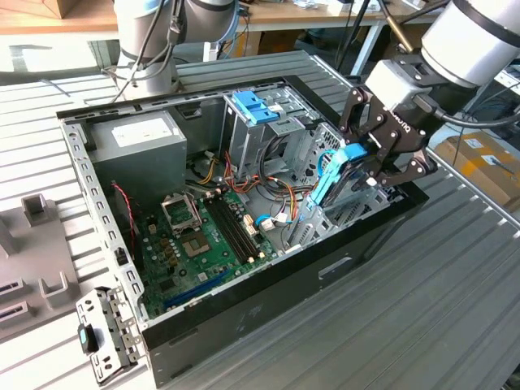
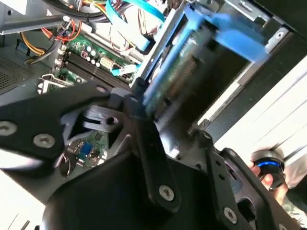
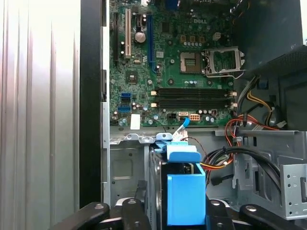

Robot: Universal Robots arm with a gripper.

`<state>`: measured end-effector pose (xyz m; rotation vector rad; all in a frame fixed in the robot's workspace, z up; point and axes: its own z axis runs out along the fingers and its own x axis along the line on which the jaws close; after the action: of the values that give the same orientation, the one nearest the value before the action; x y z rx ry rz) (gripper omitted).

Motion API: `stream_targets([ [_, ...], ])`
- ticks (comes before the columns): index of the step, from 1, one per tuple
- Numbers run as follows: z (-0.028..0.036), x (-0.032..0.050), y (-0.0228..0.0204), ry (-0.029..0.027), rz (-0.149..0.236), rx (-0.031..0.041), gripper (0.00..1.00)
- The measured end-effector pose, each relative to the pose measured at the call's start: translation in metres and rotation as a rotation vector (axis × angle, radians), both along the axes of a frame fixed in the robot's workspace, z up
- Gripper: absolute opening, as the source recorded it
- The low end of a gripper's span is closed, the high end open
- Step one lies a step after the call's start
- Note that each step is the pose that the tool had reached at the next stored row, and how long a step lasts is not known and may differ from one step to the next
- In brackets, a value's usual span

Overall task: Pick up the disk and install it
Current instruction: 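Insert the disk into the insertion slot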

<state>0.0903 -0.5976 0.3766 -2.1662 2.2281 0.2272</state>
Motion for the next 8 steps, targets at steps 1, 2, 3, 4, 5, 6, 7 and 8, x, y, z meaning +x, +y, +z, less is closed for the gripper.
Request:
stream_targets([
  [1, -0.0002, 0.0000, 0.0000, -0.0001, 0.000, 0.0001, 0.50],
  [2, -0.0002, 0.0000, 0.0000, 0.0001, 0.000, 0.0000, 0.50],
  [3, -0.0003, 0.0000, 0.0000, 0.0000, 0.000, 0.0001, 0.50],
  [4, -0.0003, 0.0000, 0.0000, 0.0000, 0.000, 0.0000, 0.50],
  [5, -0.0004, 0.0000, 0.0000, 0.0000, 0.000, 0.0002, 0.50],
  [6, -0.0004, 0.0000, 0.0000, 0.0000, 0.000, 0.0003, 0.50],
  [7, -0.0003, 0.0000, 0.0000, 0.0000, 0.000, 0.0001, 0.50],
  [8, -0.0004, 0.0000, 0.0000, 0.0000, -0.001, 0.0004, 0.50],
])
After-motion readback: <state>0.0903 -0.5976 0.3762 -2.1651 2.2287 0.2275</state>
